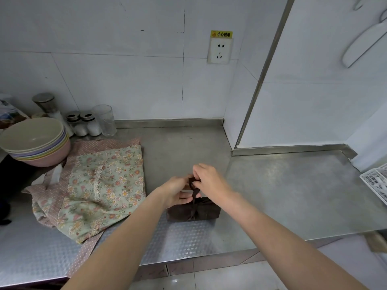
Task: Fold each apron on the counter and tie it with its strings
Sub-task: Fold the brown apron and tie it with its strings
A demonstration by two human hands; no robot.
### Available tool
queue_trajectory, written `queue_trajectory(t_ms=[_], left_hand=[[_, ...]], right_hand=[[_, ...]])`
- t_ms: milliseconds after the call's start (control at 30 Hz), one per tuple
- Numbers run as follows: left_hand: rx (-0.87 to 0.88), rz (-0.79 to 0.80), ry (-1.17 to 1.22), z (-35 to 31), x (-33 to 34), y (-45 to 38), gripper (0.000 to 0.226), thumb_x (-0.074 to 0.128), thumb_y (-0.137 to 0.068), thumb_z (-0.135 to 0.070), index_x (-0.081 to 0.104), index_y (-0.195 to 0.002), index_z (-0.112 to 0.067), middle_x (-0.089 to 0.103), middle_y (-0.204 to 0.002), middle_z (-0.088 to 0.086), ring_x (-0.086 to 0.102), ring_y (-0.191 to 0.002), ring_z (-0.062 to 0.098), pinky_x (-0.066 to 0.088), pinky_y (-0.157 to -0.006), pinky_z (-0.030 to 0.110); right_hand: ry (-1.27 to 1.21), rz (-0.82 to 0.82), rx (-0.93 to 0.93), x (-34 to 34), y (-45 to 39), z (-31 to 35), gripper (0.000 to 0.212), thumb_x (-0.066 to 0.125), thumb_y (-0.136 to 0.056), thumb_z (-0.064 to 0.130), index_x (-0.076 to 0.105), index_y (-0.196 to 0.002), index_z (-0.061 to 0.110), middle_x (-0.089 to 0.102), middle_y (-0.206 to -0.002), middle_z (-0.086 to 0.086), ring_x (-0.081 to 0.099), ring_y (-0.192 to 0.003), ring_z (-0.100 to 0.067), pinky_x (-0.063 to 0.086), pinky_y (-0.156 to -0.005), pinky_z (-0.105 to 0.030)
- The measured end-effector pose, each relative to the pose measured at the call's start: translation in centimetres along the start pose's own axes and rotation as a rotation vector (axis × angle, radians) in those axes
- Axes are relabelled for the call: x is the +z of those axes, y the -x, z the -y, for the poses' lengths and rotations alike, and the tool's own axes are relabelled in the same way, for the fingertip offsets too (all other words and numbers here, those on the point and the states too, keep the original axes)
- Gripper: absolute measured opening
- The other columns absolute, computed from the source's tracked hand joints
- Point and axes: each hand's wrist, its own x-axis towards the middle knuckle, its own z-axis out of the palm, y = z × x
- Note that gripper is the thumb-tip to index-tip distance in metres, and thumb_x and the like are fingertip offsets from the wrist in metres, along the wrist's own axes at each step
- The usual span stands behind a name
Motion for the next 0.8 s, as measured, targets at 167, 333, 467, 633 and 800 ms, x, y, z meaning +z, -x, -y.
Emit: queue_trajectory(t_ms=[167,333,467,633,800], left_hand=[[0.049,-0.11,-0.038,0.1,0.0,-0.4,0.023,0.037,-0.1,-0.024,0.053,-0.086,-0.013,0.056,-0.079,0.004,0.056,-0.06,0.017,0.047,-0.043,0.018],[0.14,-0.365,-0.057,0.7,0.6,-1.3,0.033,0.033,-0.101,-0.021,0.046,-0.072,-0.013,0.055,-0.073,0.003,0.055,-0.055,0.016,0.043,-0.048,0.024],[0.269,-0.458,-0.404,0.4,1.5,-1.8,0.035,0.033,-0.1,-0.023,0.048,-0.071,-0.01,0.066,-0.086,0.016,0.064,-0.081,0.033,0.054,-0.07,0.037],[0.355,-0.414,-0.635,-0.8,1.0,-0.5,0.034,0.038,-0.099,-0.024,0.059,-0.08,-0.006,0.068,-0.093,0.02,0.063,-0.096,0.034,0.049,-0.086,0.037],[0.423,-0.342,-0.793,-0.9,-0.3,1.0,0.033,0.039,-0.098,-0.024,0.058,-0.075,-0.01,0.072,-0.089,0.015,0.065,-0.091,0.029,0.049,-0.087,0.037]], right_hand=[[-0.05,0.011,-0.086,0.2,1.0,-1.1,0.013,0.061,-0.087,0.016,0.052,-0.079,0.012,0.042,-0.084,0.002,0.04,-0.072,-0.014,0.037,-0.066,-0.032],[-0.264,0.026,0.039,0.4,2.2,-2.4,0.028,0.064,-0.084,0.008,0.047,-0.064,0.019,0.044,-0.069,0.005,0.047,-0.068,-0.018,0.033,-0.061,-0.023],[-0.589,0.044,0.336,0.8,2.5,-2.6,0.035,0.06,-0.083,0.001,0.043,-0.059,0.018,0.059,-0.066,-0.009,0.063,-0.071,-0.026,0.048,-0.062,-0.027],[-1.032,0.049,0.525,1.2,2.2,-0.9,0.023,0.059,-0.086,-0.002,0.047,-0.072,0.013,0.052,-0.072,-0.002,0.062,-0.068,-0.012,0.05,-0.064,-0.017],[-1.095,0.069,0.599,1.6,2.0,0.2,0.024,0.068,-0.084,0.009,0.044,-0.08,0.011,0.059,-0.078,-0.009,0.06,-0.054,-0.01,0.048,-0.053,-0.016]])
